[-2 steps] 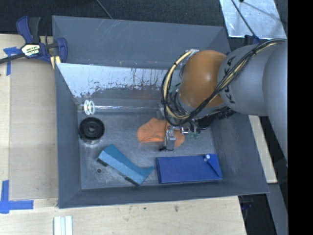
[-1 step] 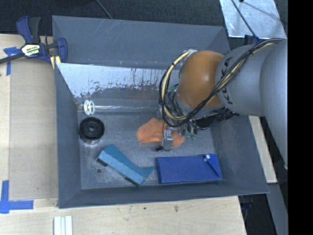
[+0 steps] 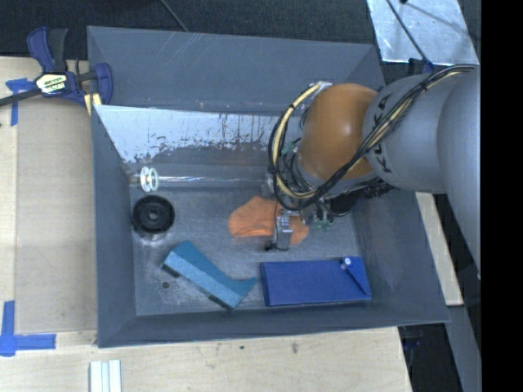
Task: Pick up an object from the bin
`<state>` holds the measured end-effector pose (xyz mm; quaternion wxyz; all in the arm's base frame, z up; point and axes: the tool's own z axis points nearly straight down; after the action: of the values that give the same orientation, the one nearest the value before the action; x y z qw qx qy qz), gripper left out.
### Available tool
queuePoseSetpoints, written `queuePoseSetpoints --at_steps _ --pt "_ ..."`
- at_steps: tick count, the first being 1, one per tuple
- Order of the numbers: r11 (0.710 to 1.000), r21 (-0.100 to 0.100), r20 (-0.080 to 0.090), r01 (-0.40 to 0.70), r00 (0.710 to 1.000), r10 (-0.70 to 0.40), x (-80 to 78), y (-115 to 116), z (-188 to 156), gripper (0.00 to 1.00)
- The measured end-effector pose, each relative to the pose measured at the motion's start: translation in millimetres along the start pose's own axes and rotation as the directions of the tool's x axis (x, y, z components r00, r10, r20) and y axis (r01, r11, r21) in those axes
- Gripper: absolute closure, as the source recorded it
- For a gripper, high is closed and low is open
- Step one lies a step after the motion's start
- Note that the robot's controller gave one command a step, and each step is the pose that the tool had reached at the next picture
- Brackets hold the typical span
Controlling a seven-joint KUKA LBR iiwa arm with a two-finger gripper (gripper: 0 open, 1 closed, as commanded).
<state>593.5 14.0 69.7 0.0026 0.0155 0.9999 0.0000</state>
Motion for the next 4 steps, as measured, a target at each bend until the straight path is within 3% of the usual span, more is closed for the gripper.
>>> queuePoseSetpoints --at_steps 1,3,4 --pt "0.999 0.000 0.000 -0.040 0.999 0.040 1.2 4.3 -2.6 1.00" --pt "0.999 0.000 -0.004 -0.040 0.999 0.040 2.9 4.2 -7.6 1.00" --pt "0.999 0.000 -0.012 -0.041 0.999 0.041 4.9 4.1 -29.0 1.00"
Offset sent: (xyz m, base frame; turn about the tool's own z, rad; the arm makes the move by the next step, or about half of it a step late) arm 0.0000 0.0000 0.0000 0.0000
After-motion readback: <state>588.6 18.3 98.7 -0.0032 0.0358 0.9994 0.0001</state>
